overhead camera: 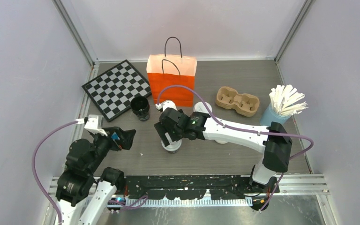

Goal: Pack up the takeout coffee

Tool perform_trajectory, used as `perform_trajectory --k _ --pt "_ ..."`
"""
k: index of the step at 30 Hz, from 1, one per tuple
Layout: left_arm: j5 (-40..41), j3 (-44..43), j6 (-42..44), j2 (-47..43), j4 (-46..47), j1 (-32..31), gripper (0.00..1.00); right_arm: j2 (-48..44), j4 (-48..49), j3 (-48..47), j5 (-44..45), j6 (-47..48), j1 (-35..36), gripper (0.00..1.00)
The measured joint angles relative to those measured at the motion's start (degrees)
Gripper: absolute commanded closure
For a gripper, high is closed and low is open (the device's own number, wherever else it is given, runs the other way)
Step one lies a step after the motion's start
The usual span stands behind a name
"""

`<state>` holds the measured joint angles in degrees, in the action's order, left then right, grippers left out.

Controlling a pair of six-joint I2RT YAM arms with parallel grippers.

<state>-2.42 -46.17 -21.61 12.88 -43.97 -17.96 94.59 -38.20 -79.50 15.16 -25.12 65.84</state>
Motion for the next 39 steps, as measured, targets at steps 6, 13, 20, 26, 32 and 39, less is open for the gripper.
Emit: perform_trajectory --k 6,13,20,26,32,39 --pt "-0.2 2.0 1.4 4.8 -0.5 0.0 0.00 0.7 -0.5 -0.3 -0.7 0.9 0.0 0.08" --pt "-0.2 2.6 1.5 4.4 -0.8 0.0 0.00 1.1 -0.7 -0.7 -2.9 1.1 0.0 0.08" --pt "0.4 2.6 1.6 2.3 -0.7 0.0 0.00 4.2 -1.0 -1.7 -3.8 1.1 0.0 0.08" --pt "0.2 3.0 2.3 2.9 -0.7 0.0 0.00 4.5 -1.0 -1.7 -3.2 1.3 0.0 0.08" --pt "0.2 3.0 2.6 3.1 -0.7 0.1 0.00 6.2 -1.1 -2.7 -3.3 1.3 0.1 0.10" --pt "0.2 3.0 2.6 2.9 -0.7 0.1 0.00 6.7 -1.8 -3.0 -3.2 1.3 0.2 0.21"
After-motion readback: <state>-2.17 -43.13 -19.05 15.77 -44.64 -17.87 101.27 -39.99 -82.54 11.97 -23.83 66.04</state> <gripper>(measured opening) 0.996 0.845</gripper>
